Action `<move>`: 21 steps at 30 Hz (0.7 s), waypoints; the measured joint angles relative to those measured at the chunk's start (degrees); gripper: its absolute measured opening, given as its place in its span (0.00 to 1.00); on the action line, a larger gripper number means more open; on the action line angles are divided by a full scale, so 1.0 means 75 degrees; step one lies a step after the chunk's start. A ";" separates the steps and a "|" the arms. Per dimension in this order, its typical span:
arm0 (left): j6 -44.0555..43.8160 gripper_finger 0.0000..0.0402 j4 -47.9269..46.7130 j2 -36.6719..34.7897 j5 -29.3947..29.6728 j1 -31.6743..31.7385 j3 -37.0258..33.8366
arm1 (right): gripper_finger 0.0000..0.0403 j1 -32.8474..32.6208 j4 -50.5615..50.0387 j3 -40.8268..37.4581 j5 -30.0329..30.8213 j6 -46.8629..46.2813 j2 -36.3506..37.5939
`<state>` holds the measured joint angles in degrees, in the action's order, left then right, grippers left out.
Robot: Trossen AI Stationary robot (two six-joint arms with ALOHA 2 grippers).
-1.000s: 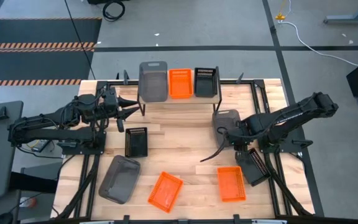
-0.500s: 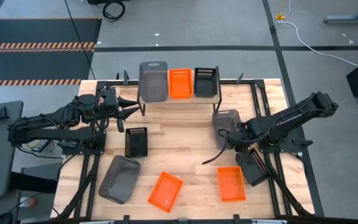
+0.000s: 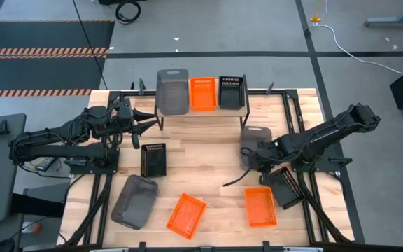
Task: Stack baskets on shelf by color
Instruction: Stack the top black bin on top of the black bin on the shelf
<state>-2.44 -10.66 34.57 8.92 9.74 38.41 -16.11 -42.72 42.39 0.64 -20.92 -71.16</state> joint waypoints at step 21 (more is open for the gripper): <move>0.0002 0.29 0.0006 0.0000 0.0001 -0.0002 0.0000 | 0.02 0.0150 0.3454 0.2224 0.0751 0.4299 -0.0009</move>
<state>-2.42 -10.61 34.57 8.93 9.72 38.41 -14.98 -16.82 59.07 6.27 11.33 -71.22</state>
